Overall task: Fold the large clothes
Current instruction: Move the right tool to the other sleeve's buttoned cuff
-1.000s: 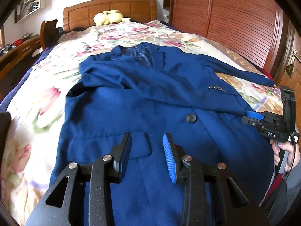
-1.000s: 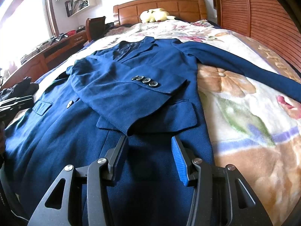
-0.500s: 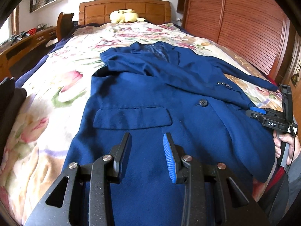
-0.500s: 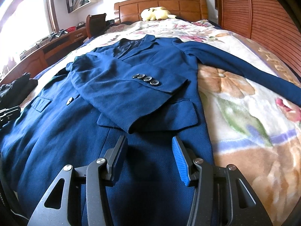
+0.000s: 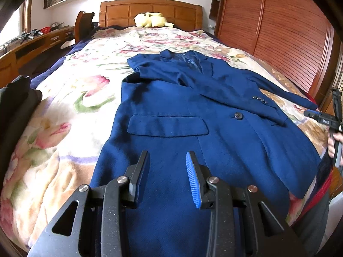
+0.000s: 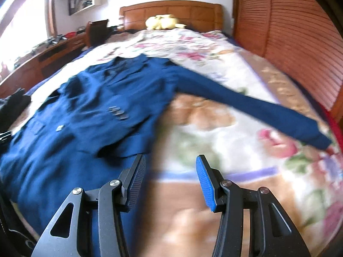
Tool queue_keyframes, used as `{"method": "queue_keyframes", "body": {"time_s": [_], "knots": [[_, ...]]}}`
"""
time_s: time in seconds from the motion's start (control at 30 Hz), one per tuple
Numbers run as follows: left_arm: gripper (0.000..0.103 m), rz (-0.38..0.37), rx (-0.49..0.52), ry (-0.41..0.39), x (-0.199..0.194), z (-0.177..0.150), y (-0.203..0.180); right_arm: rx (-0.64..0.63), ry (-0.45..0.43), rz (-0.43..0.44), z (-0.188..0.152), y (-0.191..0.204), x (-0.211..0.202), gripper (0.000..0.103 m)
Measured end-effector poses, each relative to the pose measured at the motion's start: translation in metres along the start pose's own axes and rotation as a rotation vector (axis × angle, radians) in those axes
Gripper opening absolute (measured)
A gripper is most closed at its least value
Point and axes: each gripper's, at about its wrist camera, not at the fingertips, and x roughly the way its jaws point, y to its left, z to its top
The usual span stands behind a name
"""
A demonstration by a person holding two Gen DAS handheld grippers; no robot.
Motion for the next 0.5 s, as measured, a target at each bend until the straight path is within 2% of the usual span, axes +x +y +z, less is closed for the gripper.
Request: {"method": "queue_keyframes", "body": {"time_s": [0.27, 0.5], "knots": [[0.036, -0.020, 0.010, -0.009, -0.002, 0.000, -0.004, 0.078, 0.042, -0.239, 0.018, -0.109, 0.007, 0.054], [0.036, -0.030, 0.025, -0.005, -0.003, -0.001, -0.012, 0.235, 0.056, -0.338, 0.032, -0.184, 0.008, 0.066]]}}
